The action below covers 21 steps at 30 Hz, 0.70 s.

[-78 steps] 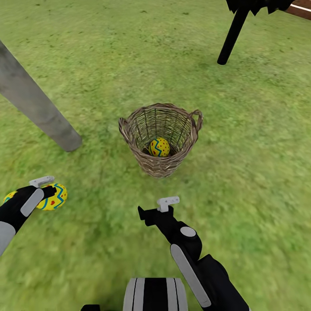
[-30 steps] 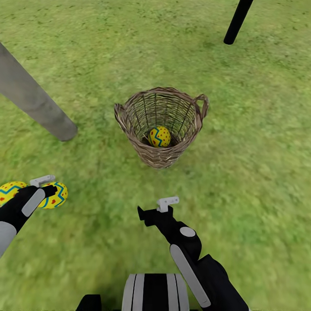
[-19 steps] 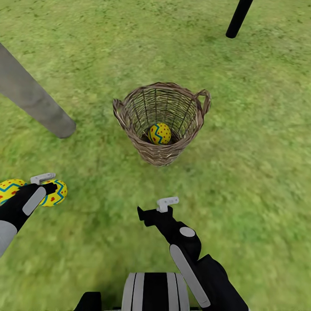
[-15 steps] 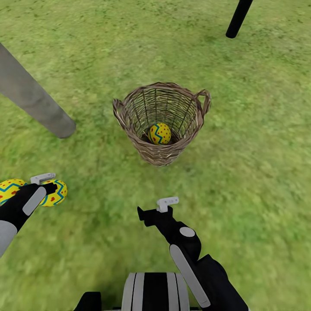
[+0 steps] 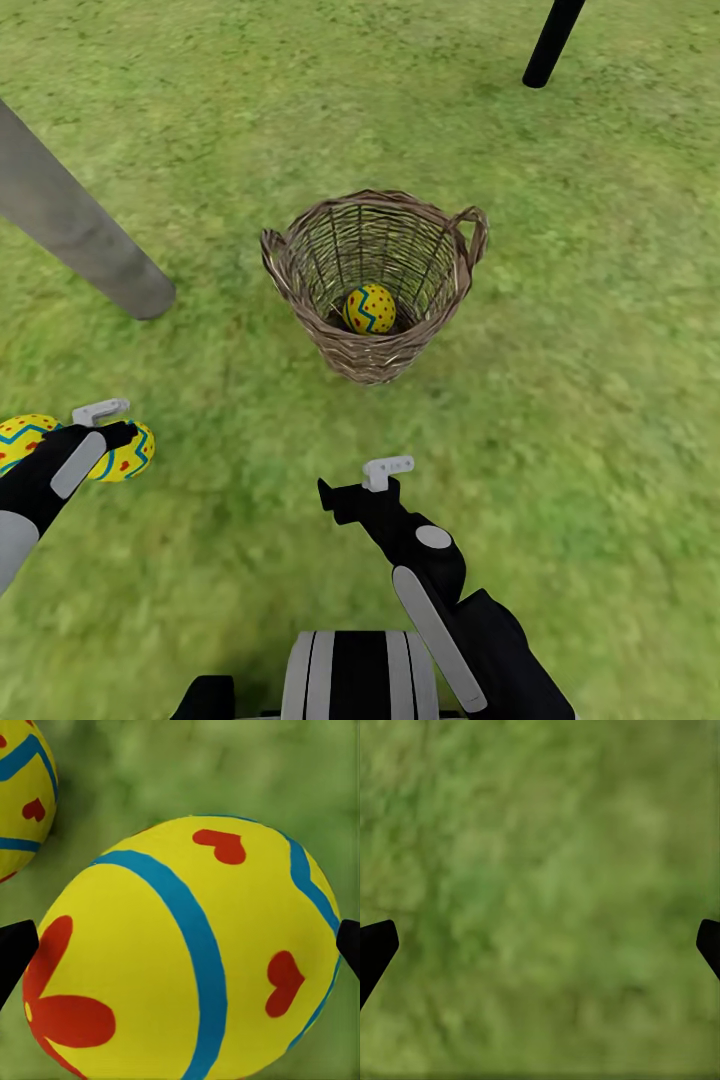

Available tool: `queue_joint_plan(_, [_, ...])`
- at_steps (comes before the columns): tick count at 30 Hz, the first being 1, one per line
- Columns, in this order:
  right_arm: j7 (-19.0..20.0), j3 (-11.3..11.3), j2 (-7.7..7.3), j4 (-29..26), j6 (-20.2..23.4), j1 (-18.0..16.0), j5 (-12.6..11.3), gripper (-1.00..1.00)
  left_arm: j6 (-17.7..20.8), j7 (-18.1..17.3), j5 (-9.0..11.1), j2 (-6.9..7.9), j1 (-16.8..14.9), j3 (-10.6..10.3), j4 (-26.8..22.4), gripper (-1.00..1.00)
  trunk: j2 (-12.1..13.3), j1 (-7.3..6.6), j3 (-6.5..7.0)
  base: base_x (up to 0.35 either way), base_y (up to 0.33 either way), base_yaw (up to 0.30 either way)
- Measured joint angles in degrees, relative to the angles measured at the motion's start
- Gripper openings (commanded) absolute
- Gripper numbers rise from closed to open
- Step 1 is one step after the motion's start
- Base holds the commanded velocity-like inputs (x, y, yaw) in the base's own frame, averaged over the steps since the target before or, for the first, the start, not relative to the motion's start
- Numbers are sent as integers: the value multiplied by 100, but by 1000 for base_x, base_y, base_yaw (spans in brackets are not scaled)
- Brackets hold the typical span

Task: Take the three Easter eggs out of the wicker basket on the lawn in the garden, then place them on the lawn next to a single tree (choose any tree) so that all three eggs are next to the same tree and none are left in the basket.

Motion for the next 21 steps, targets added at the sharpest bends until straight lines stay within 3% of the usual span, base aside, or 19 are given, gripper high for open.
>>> queue_joint_plan(11, [0, 0, 0, 0, 0, 0, 0, 100, 5, 0, 0, 0, 0, 0, -3, 100, 4, -8, 66, 0, 0, 0])
queue_joint_plan(21, [0, 6, 0, 0, 0, 0, 0, 100, 5, 0, -1, 0, 0, -5, 5, 100, 17, -34, 287, 0, 0, 0])
